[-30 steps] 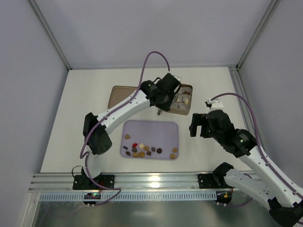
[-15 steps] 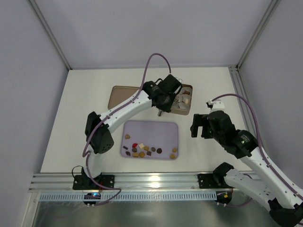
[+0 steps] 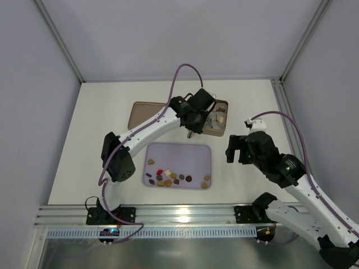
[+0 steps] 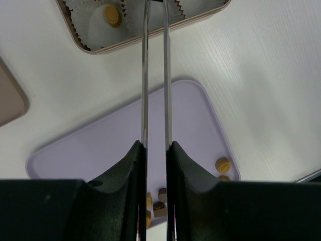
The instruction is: Pack the chocolate
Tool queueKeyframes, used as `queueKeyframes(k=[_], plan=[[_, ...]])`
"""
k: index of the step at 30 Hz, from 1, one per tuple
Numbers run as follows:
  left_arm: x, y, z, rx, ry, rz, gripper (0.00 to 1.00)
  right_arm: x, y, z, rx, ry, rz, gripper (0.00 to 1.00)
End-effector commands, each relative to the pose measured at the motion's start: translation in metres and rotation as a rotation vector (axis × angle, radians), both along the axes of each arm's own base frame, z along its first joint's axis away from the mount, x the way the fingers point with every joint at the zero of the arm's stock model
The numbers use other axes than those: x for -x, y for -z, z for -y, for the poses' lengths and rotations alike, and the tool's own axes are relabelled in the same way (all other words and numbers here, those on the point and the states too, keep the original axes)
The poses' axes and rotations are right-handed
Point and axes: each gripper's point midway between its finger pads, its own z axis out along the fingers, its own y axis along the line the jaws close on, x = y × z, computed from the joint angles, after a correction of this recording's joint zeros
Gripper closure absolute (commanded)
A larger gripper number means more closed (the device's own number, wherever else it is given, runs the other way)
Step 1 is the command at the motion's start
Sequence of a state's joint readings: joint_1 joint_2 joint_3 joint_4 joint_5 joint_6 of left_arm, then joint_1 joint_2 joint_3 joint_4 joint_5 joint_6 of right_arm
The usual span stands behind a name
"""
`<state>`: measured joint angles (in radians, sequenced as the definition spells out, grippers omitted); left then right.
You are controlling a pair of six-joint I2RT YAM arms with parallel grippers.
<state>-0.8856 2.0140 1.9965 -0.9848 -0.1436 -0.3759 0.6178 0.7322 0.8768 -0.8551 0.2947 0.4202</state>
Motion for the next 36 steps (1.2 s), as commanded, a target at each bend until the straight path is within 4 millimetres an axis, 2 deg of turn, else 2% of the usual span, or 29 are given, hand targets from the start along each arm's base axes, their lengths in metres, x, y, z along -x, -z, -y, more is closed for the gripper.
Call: queueKeyframes(k=[1,22,36], plan=[[-0.0017,-0.0007,0.0003,0.003,0.018,0.003,0.82,-0.0034,-0.0115,0.0031,-0.005,0.011,0.043,0.00],[0.0046,0.0050,-0.0078,-0.030,0.030,-0.016,0.75,-0.0028,-0.0127,0.0030,-0.014,0.013,0.048,0.00],[0.0026,-0.0042,-0.0085,-0.027,0.033,0.003,0.67,-0.0016,-0.0139,0.0043,-0.019,0.018,0.052,0.00]])
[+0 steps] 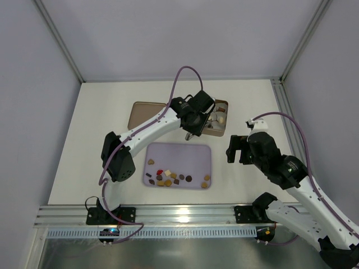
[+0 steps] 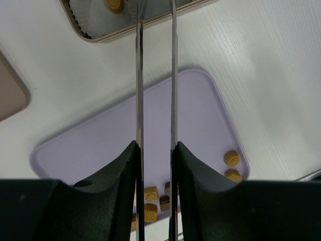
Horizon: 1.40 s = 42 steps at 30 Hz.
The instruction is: Pack the chocolate
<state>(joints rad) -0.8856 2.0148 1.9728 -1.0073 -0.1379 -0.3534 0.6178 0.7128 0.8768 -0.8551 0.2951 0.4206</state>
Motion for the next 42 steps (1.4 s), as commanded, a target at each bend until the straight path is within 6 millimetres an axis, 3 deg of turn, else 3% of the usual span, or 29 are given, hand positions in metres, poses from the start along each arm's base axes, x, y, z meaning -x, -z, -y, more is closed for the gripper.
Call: queueKeyframes(k=[1,10,25,30,36,39,40,42], plan=[[-0.004,-0.016,-0.001,0.017,0.011,0.034,0.66,-0.003,-0.010,0.003,-0.006,0.015,0.036,0.00],[-0.006,-0.026,-0.003,0.025,0.012,0.057,0.65,-0.003,-0.010,0.003,-0.007,0.019,0.036,0.00],[-0.003,-0.080,-0.018,0.078,-0.005,0.151,0.64,-0.004,-0.008,0.001,-0.008,0.014,0.027,0.00],[0.003,-0.088,-0.024,0.081,-0.003,0.157,0.63,-0.004,-0.007,0.001,-0.005,0.012,0.023,0.00],[0.019,-0.094,-0.034,0.106,0.006,0.131,0.64,-0.002,-0.006,-0.005,-0.010,-0.021,0.008,0.00],[0.034,-0.095,-0.046,0.111,0.008,0.112,0.64,0.002,-0.007,-0.011,-0.024,-0.060,-0.010,0.00],[0.040,-0.083,-0.054,0.085,0.006,0.085,0.63,0.003,-0.006,-0.014,-0.030,-0.076,-0.018,0.00],[0.052,-0.086,-0.065,0.097,0.007,0.079,0.64,0.007,-0.005,-0.021,-0.050,-0.111,-0.041,0.00]])
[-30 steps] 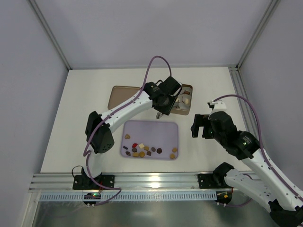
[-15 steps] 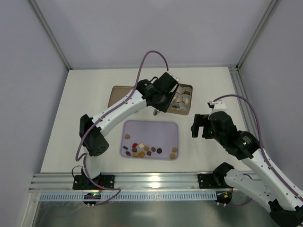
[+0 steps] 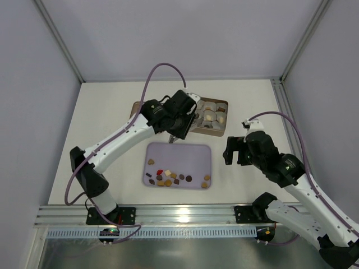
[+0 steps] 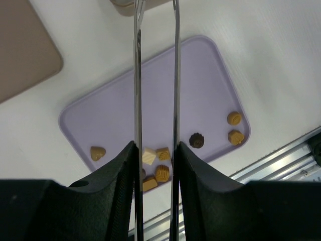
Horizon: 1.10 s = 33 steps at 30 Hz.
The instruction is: Pack the chocolate
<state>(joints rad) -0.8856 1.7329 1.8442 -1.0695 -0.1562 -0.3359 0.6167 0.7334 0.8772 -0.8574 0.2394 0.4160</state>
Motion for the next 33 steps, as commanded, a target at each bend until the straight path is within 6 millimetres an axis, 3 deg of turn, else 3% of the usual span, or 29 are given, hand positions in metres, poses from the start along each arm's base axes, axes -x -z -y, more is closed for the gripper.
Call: queueKeyframes(k=[1,4,5,6,9,18,33], plan=[[0.024,-0.008,-0.023,0.024,0.000,-0.021,0.64,0.005,-0.009,-0.014,-0.043,-0.075,-0.014,0.00],[0.043,-0.010,-0.038,0.038,0.000,-0.027,0.64,0.009,-0.004,-0.019,-0.061,-0.097,-0.043,0.00],[0.050,0.002,-0.044,0.012,0.004,-0.050,0.64,0.010,-0.001,-0.020,-0.063,-0.101,-0.049,0.00],[0.057,-0.002,-0.051,0.023,0.008,-0.047,0.64,0.011,0.000,-0.021,-0.068,-0.104,-0.058,0.00],[0.079,0.012,-0.066,-0.014,0.027,-0.082,0.64,0.013,0.004,-0.026,-0.082,-0.118,-0.079,0.00],[0.134,0.048,-0.086,-0.072,0.112,-0.164,0.63,0.014,0.012,-0.031,-0.074,-0.134,-0.130,0.00],[0.165,0.065,-0.084,-0.092,0.181,-0.209,0.62,0.017,0.022,-0.030,-0.075,-0.127,-0.149,0.00]])
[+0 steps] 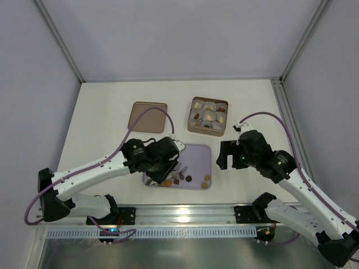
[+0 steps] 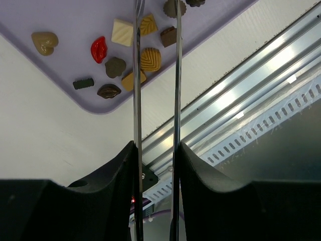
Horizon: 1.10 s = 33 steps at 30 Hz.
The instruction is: Pack the chocolate
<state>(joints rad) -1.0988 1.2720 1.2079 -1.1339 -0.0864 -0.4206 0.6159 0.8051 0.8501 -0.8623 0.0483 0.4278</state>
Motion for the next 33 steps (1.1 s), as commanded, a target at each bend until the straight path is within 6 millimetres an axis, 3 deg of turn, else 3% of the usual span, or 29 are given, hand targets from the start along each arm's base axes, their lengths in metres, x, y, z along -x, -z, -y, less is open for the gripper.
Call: queueKeyframes(k=[1,33], plan=[[0.008,-0.005,0.006,0.045,0.013,-0.012,0.62,-0.001,-0.005,-0.001,-0.018,0.004,0.013,0.00],[0.022,0.010,0.000,-0.041,0.044,-0.043,0.63,0.002,-0.003,-0.002,-0.020,-0.012,0.012,0.00]])
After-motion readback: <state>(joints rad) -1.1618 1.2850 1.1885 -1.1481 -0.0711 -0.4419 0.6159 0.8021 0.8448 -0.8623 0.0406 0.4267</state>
